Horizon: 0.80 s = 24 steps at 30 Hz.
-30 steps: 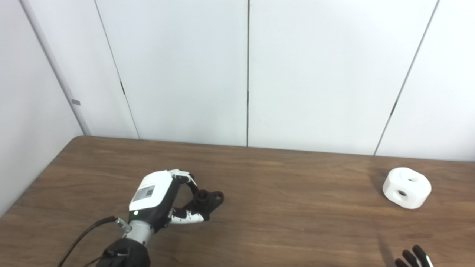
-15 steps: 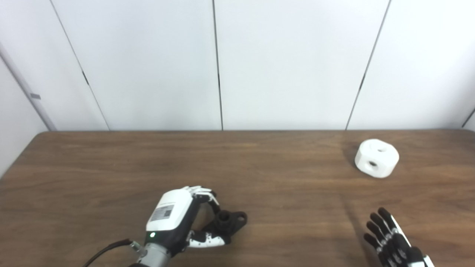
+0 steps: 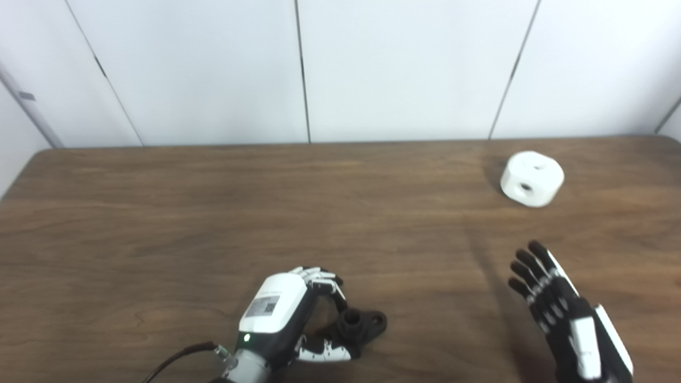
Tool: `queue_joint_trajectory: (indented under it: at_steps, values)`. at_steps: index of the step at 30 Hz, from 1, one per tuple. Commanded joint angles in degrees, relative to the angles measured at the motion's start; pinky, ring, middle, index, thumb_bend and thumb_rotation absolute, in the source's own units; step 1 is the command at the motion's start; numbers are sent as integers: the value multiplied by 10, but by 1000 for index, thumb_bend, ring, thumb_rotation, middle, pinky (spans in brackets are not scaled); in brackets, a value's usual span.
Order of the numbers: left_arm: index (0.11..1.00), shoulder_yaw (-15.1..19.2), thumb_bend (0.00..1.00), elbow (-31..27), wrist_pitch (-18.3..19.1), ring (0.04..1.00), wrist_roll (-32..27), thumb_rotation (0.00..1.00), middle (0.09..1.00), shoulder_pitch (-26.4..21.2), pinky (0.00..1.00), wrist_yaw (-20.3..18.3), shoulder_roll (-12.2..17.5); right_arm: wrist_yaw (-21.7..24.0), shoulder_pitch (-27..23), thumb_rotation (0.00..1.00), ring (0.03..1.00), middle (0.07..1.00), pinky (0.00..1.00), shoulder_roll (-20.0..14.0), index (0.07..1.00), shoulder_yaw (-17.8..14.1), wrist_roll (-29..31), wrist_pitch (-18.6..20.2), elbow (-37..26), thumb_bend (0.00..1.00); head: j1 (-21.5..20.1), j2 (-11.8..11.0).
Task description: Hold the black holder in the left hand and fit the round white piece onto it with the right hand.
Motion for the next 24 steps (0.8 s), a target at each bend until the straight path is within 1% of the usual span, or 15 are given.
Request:
queue_joint_trajectory:
  at_steps: [1, 2, 5, 6, 13, 14, 18, 21, 24]
  values:
    - [490, -3, 511, -23, -15, 868, 8, 53, 789, 3, 905, -6, 5, -9, -2, 950, 929, 938, 908, 8, 946, 1, -1, 3, -35, 704, -4, 7]
    - [490, -5, 512, -25, -18, 868, 10, 53, 789, 7, 905, -10, 5, -11, -2, 951, 928, 937, 908, 9, 946, 1, -2, 9, -40, 703, -7, 12]
    - [490, -11, 512, -30, -25, 872, 14, 52, 793, 15, 907, -23, 8, -13, -4, 960, 927, 937, 908, 9, 944, 1, -7, 22, -50, 698, -11, 17]
    - [490, -14, 512, -32, -28, 872, 16, 52, 791, 18, 902, -26, 8, -14, -4, 963, 928, 937, 908, 8, 946, 1, -7, 26, -54, 697, -17, 23]
    - [489, -17, 512, -33, -40, 862, 20, 50, 782, 29, 893, -29, 0, -22, -9, 966, 932, 936, 919, 5, 948, -4, -10, 58, -77, 711, -34, 37]
    - [489, -15, 512, -33, -41, 862, 20, 50, 782, 29, 894, -30, 0, -26, -12, 964, 931, 935, 919, 4, 947, -7, -8, 68, -82, 712, -37, 39]
    - [489, -10, 513, -35, -40, 866, 22, 50, 783, 27, 894, -33, -1, -38, -26, 947, 927, 939, 929, 0, 961, -22, -5, 96, -94, 642, -46, 44]
    - [489, -8, 513, -34, -42, 870, 22, 49, 786, 26, 893, -32, -2, -43, -41, 888, 924, 936, 922, -5, 963, -31, -12, 110, -95, 592, -50, 47]
    - [489, -9, 513, -32, -46, 866, 23, 49, 782, 27, 891, -30, -2, -45, -66, 831, 931, 942, 923, -18, 971, -37, -31, 125, -93, 572, -58, 49]
